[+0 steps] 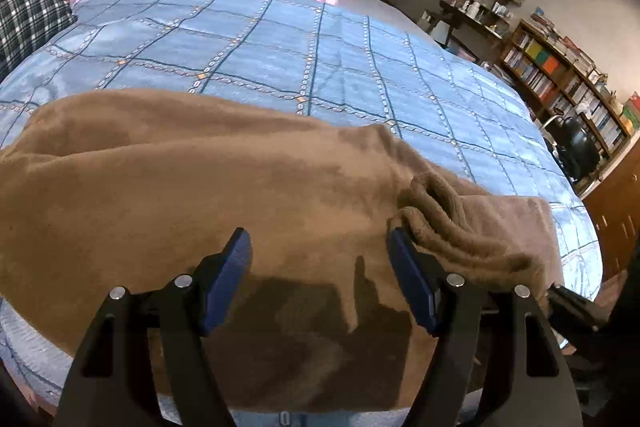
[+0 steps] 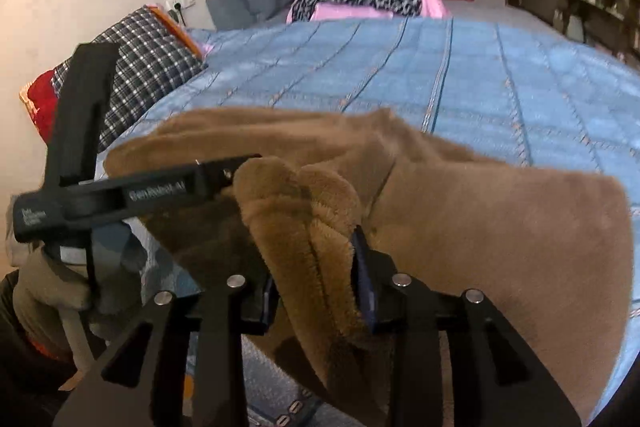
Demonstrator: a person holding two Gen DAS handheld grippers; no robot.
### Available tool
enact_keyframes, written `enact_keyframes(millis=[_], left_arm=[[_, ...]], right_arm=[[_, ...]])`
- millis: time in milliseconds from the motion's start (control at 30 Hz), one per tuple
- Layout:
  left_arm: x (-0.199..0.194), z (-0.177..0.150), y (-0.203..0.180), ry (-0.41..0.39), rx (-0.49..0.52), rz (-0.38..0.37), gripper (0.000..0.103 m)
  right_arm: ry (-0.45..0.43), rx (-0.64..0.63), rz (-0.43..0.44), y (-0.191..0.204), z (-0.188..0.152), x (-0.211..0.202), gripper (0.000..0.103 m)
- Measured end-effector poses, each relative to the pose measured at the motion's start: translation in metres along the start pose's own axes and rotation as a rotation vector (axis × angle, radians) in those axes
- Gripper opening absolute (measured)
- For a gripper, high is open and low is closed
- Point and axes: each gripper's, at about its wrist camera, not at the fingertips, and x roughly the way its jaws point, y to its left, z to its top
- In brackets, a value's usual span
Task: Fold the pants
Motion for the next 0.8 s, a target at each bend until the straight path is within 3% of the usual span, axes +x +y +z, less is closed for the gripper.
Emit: enact_keyframes(millis=[167,333,433,600,733,800], left_arm=[[-0.005,0.000,0.001,-0.011,-0.011,0.002,0.073],[-0.017,0.002,0.001,-0.027,-0.024,0.001,0.073],[-0.027,0.005,-0.006,-0.032,-0.020,-0.040,0.073],[-0.040,0.005,-0.036,-0.044,0.055,-0.106,0.078],[-0.033,-0.004,-0.055,0.000,0.120,-0.141,0.080],[-0.025,-0.010,-0.057,0.029,0.140,-0.122,0.080]], right_arm=[[-0.009,0.026,0.089,-0.004,-0.002,-0.005,0.058],[-0.032,0.011,0.135,0.001,-0.003,-0.015,0.059],[-0.038,0.003,0.200,0.004,-0.004,-0.022,0.059],[0.021,0.030,0.288,0.003,-0.009,-0.012,0.059],[0.063,0.116,0.352,-0.011,-0.018,-0.004,0.059],[0.058,0.112,0.367,-0.015,-0.019,-0.009,0.059]])
